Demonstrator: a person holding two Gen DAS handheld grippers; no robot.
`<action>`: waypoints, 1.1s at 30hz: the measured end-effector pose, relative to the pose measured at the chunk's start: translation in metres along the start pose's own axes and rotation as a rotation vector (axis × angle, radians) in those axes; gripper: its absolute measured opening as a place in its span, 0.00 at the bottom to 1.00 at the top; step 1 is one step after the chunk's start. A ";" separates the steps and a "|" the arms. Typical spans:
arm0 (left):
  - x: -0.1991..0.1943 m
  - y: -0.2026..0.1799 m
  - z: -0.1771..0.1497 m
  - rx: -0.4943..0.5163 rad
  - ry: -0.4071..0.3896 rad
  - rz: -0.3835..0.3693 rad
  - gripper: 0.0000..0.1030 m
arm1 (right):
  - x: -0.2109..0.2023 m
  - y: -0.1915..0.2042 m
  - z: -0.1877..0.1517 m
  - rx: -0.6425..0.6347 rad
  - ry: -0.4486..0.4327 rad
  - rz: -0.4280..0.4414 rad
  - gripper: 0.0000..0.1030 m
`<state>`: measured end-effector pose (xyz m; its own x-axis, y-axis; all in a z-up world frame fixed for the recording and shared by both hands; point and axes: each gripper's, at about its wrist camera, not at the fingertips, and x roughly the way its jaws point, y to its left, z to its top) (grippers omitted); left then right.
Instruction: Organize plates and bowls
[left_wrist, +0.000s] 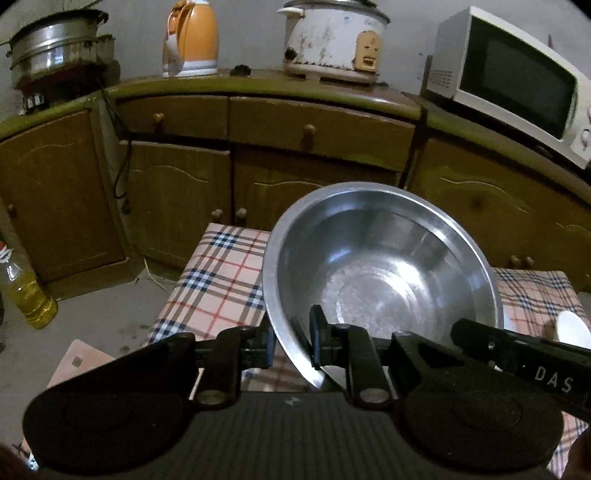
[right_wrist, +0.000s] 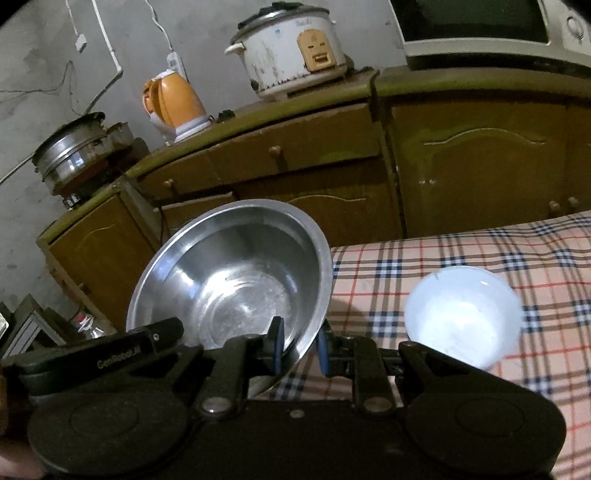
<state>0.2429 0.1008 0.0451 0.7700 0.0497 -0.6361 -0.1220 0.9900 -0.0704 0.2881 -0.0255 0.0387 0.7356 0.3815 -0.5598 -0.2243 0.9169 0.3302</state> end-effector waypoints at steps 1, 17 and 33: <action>-0.006 -0.003 -0.002 0.002 0.002 0.001 0.19 | -0.008 0.000 -0.002 0.003 0.000 0.000 0.23; -0.065 -0.024 -0.038 0.000 -0.006 -0.001 0.20 | -0.085 -0.002 -0.035 -0.029 -0.036 -0.019 0.23; -0.094 -0.047 -0.061 0.034 -0.023 -0.020 0.20 | -0.133 -0.017 -0.058 -0.025 -0.077 -0.037 0.23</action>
<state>0.1387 0.0414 0.0613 0.7862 0.0323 -0.6171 -0.0850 0.9948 -0.0562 0.1571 -0.0855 0.0639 0.7902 0.3378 -0.5113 -0.2112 0.9334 0.2902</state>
